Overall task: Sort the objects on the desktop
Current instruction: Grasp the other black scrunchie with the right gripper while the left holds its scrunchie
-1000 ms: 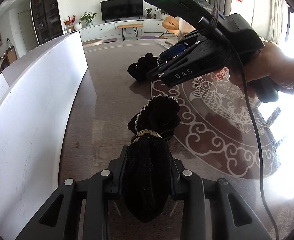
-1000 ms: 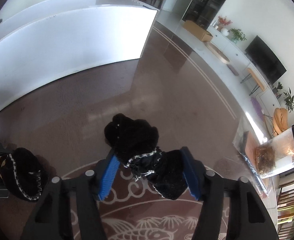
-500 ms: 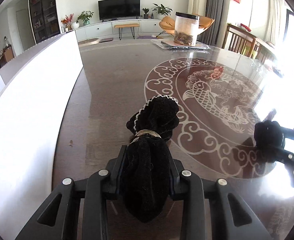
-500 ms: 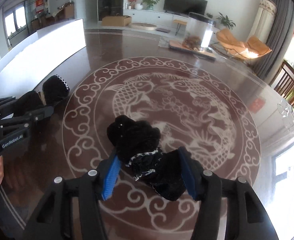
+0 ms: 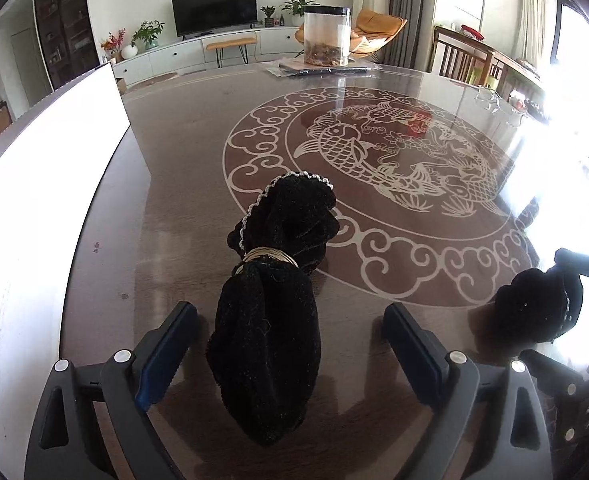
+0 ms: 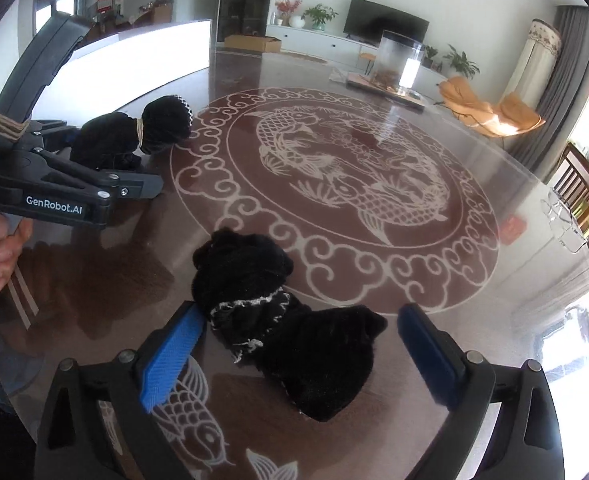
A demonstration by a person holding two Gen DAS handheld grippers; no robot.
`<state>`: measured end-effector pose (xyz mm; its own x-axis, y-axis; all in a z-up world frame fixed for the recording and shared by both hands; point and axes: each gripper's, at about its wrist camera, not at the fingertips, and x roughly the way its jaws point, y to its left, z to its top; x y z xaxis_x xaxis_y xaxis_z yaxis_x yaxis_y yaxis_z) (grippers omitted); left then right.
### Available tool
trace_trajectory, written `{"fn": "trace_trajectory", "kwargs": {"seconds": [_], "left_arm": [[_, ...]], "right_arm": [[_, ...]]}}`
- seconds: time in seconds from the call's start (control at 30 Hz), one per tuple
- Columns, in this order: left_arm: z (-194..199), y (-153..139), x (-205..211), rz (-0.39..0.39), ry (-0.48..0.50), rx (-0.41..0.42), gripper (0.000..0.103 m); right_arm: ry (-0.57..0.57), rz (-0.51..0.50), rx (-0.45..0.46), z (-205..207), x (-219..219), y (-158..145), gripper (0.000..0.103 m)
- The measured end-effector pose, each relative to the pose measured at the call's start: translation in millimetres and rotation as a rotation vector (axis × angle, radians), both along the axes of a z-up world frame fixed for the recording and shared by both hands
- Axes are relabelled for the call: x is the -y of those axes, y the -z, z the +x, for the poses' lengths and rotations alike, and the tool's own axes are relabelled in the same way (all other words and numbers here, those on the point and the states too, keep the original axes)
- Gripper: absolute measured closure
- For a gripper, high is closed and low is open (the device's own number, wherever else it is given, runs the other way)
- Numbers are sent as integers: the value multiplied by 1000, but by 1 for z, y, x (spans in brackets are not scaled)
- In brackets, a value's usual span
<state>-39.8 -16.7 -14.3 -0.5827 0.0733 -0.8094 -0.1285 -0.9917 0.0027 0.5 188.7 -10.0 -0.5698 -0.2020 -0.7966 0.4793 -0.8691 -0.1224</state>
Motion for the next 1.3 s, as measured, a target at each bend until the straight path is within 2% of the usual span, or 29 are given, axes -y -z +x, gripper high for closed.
{"fn": "trace_trajectory", "kwargs": {"seconds": [0.13, 0.23, 0.6, 0.7, 0.77, 0.83, 0.87, 0.93, 0.97, 1.07, 1.13, 1.17, 1.23, 1.3], "left_arm": [[-3, 1, -4, -3, 17, 15, 0], [-2, 2, -4, -3, 18, 14, 0], [-2, 3, -6, -4, 16, 12, 0], [-1, 3, -6, -4, 16, 12, 0], [-1, 3, -6, -4, 16, 12, 0], [-1, 3, -5, -5, 16, 12, 0], [-1, 3, -5, -3, 16, 12, 0], [-1, 2, -4, 0, 19, 12, 0], [0, 2, -4, 1, 20, 12, 0], [2, 2, -5, -3, 33, 21, 0], [1, 0, -6, -11, 75, 76, 0], [1, -2, -5, 3, 94, 103, 0], [1, -8, 0, 68, 115, 99, 0], [-4, -8, 4, 69, 101, 94, 0]], "right_arm": [[27, -58, 43, 0, -9, 5, 2], [41, -96, 78, -4, -15, 8, 0], [52, -86, 75, -2, -14, 7, 0], [191, -91, 69, -4, -21, 8, 2], [306, -134, 62, -5, -28, 4, 7], [414, -194, 83, -6, -34, 1, 6], [433, -240, 107, -7, -36, -2, 6], [373, -296, 174, -12, -34, -7, 6], [327, -273, 190, -13, -31, -9, 6], [192, -116, 188, -14, -23, -13, 6], [107, -33, 212, -16, -20, -13, 6], [70, 11, 215, -16, -17, -14, 6], [0, 90, 201, -15, -11, -15, 6], [-62, 146, 181, -17, -3, -16, 6]]}}
